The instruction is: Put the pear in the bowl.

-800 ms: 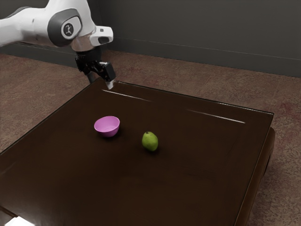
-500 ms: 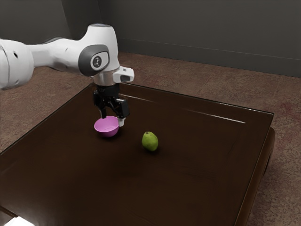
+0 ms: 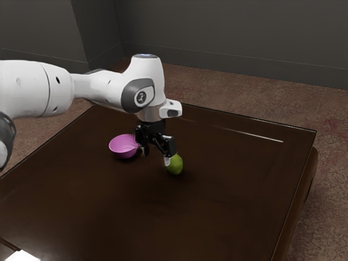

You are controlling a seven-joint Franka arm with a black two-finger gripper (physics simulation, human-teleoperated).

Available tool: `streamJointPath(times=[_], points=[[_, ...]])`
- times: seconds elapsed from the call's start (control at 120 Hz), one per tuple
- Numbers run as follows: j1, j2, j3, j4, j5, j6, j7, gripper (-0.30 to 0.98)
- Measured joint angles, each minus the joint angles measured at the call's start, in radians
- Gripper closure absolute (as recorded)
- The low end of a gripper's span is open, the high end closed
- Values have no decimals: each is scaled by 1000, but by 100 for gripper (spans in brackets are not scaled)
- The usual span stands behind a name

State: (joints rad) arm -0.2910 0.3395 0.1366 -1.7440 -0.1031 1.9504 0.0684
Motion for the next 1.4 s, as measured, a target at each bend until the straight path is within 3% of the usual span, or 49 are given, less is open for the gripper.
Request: streamJointPath(times=[0.267, 0.858, 1.4], points=[[27, 160, 6, 233, -1, 18, 47, 0], [39, 335, 9, 282, -68, 80, 236, 0], [33, 364, 9, 268, -124, 188, 319, 2]])
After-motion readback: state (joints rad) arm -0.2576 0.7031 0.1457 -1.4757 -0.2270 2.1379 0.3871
